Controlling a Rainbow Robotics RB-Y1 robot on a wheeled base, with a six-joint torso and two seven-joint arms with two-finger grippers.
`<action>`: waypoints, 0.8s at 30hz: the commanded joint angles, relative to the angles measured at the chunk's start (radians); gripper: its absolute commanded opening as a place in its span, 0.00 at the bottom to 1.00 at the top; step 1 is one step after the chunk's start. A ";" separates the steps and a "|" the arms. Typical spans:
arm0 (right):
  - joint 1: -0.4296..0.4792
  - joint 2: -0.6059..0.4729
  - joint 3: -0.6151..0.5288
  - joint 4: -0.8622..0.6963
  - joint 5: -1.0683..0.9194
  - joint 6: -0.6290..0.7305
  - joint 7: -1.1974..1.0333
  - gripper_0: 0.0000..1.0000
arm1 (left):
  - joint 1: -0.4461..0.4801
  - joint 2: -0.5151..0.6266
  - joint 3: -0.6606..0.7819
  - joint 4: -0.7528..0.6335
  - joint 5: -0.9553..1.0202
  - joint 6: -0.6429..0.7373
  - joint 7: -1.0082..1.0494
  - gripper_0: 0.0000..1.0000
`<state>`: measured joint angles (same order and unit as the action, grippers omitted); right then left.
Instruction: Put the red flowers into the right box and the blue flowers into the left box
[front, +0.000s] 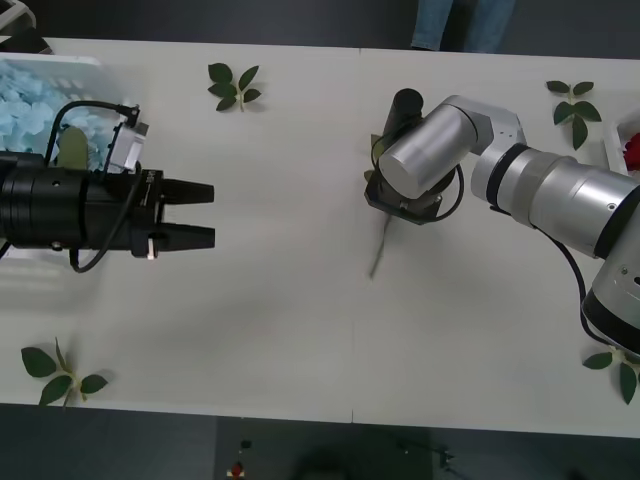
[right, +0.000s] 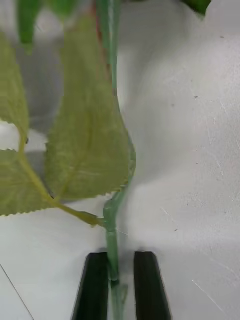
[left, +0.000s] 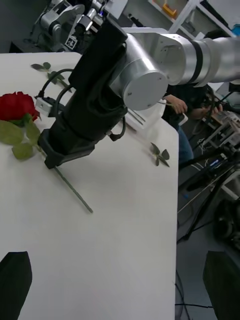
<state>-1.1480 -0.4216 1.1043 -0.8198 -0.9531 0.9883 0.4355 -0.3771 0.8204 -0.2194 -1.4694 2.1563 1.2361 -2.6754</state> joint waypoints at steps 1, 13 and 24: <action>-0.042 0.006 -0.009 0.001 0.000 -0.002 -0.049 0.00 | -0.025 0.106 -0.052 -0.081 0.108 -0.075 -0.030 1.00; -0.042 -0.020 -0.020 0.001 -0.047 -0.096 -0.049 0.00 | 0.159 0.249 -0.071 -0.520 0.149 -0.472 -0.030 1.00; -0.041 -0.174 -0.072 -0.159 -0.173 -0.240 -0.003 0.00 | 0.282 0.355 -0.069 -0.698 0.119 -0.774 -0.018 1.00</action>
<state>-1.1480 -0.5386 1.0405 -0.9266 -1.1029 0.7622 0.4355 -0.1038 1.1501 -0.2936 -2.1365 2.2973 0.4955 -2.6754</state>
